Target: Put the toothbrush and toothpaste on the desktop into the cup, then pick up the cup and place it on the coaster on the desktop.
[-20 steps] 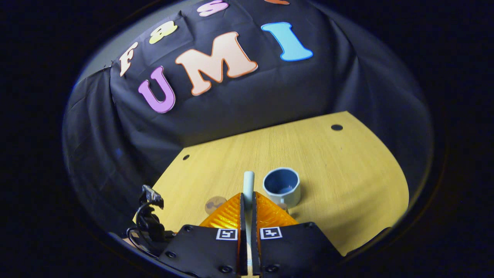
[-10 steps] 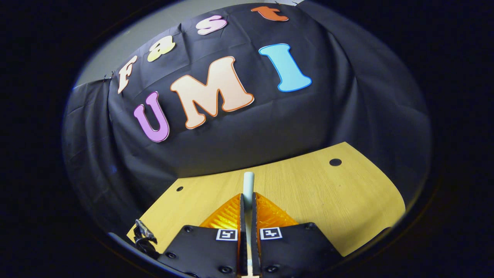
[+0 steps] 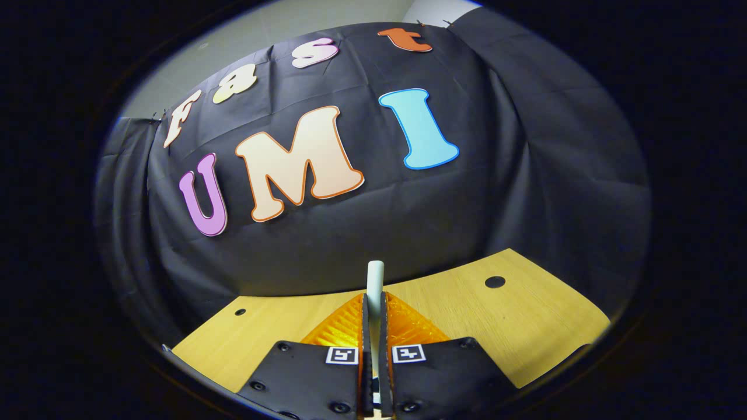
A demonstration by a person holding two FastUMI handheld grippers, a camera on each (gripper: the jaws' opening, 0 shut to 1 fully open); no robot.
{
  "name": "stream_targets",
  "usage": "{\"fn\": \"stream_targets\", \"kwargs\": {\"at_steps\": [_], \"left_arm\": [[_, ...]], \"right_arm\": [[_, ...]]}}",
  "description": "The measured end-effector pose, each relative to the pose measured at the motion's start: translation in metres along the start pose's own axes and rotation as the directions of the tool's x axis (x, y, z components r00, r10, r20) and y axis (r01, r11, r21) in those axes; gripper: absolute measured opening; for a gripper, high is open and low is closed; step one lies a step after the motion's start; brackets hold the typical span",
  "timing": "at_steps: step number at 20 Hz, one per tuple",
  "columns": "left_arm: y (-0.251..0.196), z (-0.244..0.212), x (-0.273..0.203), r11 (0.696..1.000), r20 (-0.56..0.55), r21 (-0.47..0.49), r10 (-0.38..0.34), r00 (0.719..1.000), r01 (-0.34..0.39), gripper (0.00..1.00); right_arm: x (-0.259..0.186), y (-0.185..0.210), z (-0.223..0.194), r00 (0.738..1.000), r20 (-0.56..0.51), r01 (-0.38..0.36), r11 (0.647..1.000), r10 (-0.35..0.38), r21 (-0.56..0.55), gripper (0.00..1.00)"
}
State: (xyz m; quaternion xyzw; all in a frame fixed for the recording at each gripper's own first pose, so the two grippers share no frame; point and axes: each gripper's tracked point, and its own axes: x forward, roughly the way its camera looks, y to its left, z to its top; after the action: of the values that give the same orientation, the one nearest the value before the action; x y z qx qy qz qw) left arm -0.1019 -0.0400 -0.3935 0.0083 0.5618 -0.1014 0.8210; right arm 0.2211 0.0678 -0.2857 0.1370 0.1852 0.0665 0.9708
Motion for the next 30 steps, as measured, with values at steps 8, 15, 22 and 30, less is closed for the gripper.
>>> {"fn": "stream_targets", "kwargs": {"at_steps": [8, 15, 22, 30], "left_arm": [[0.000, 0.001, 0.001, 1.000, 0.011, -0.010, -0.013, 1.000, 0.013, 0.07], [-0.001, 0.001, 0.000, 1.000, 0.015, -0.011, -0.026, 1.000, 0.026, 0.07], [-0.001, 0.005, -0.003, 0.997, 0.025, 0.057, -0.054, 0.998, 0.052, 0.05], [-0.005, 0.023, -0.021, 0.993, 0.073, 0.063, -0.106, 0.992, 0.102, 0.05]], "right_arm": [[0.003, -0.010, -0.039, 0.998, -0.030, 0.044, 0.997, -0.046, -0.064, 0.07], [-0.020, -0.004, -0.049, 0.999, -0.039, 0.024, 0.997, -0.027, -0.074, 0.45], [-0.073, -0.029, -0.027, 0.998, -0.016, 0.053, 0.992, -0.055, -0.110, 0.95], [-0.135, -0.072, -0.029, 0.993, -0.046, 0.104, 0.989, -0.109, -0.104, 0.95]]}}
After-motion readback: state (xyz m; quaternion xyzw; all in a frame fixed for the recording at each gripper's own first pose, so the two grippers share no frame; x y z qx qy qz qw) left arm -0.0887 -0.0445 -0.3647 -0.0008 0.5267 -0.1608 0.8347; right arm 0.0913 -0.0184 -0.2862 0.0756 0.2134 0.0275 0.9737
